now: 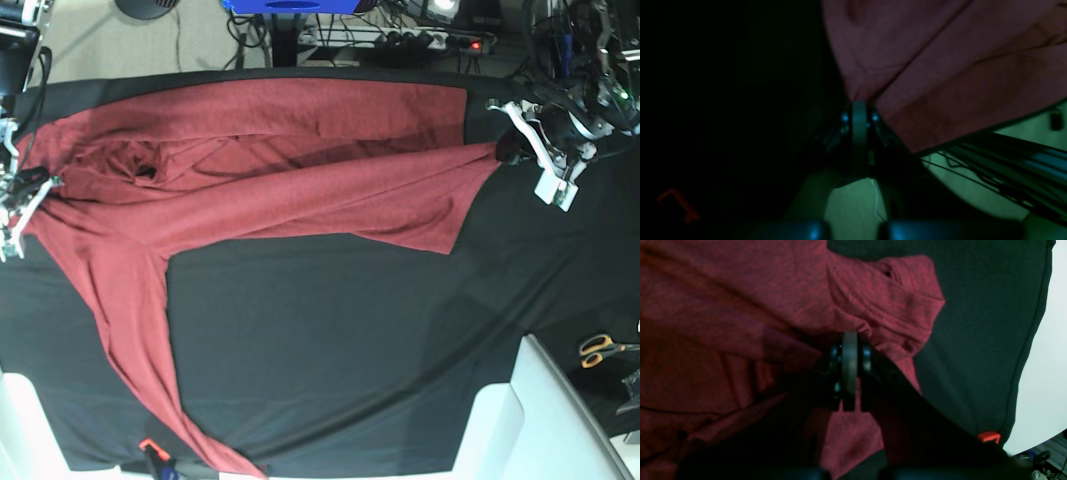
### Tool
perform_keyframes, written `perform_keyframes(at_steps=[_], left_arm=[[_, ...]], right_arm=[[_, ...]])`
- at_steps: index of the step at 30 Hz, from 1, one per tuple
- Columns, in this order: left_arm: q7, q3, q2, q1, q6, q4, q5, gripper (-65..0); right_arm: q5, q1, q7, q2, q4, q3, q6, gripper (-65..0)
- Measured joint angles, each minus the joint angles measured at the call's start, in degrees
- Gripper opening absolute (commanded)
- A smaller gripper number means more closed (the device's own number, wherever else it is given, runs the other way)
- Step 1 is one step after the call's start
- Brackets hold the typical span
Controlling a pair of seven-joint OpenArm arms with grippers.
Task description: Fold the T-shirt properly
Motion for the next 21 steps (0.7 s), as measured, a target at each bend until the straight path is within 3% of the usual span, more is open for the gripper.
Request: perform_keyframes(at_steps=[9,13,16,19,21], left_arm=[[-0.4,0.2,3.4,0.0,-0.2,-4.5,3.0,-65.0],[-0.6,0.2,3.6,-0.2,-0.2,-4.5,2.8,-65.0],[-0.6,0.1,3.5,-0.2,-0.2,-4.5,2.9,-65.0],[-0.6,0.2,3.7,-0.2,-0.2,-4.5,2.8,-65.0],[-0.6,0.2,3.7,-0.2,-0.2,-4.5,2.8,-65.0]], right_arm=[[0.0,0.0,0.0,-0.2,0.0,0.0,0.0,-63.8],[-0.1,-0.2,0.0,-0.2,0.4,0.0,0.0,-49.7],[-0.1,-1.6,-0.2,-1.6,4.9,4.2,0.0,-40.8],[-0.1,-3.5,-0.7,-2.6,12.6,8.0,0.1,-40.2],[-0.3,-3.7,-0.4,-2.4,16.0,8.2,1.8,-40.2]])
